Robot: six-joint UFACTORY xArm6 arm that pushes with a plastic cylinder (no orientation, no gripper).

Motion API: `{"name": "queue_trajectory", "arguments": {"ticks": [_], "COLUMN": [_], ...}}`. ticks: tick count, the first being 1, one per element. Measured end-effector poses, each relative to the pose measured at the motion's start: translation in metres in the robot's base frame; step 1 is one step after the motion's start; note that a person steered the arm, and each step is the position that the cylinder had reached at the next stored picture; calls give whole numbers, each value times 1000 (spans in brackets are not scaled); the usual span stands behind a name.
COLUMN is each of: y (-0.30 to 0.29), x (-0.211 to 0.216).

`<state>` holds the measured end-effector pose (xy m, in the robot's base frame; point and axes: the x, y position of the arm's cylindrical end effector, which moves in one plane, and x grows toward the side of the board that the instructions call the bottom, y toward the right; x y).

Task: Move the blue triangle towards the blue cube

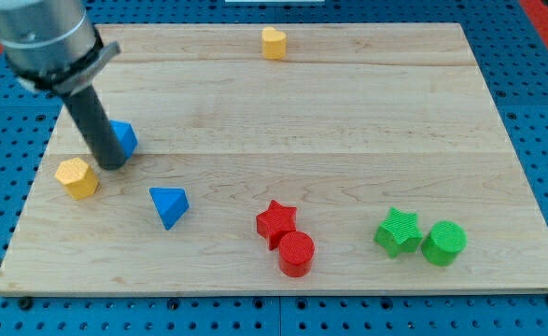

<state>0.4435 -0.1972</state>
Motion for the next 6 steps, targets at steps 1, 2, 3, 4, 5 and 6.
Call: {"name": "queue_trajectory", "arguments": {"ticks": [1,2,3,4,5,6], "y": [27,151,146,133,99,83], "x": [-24,15,72,101,114,65]}}
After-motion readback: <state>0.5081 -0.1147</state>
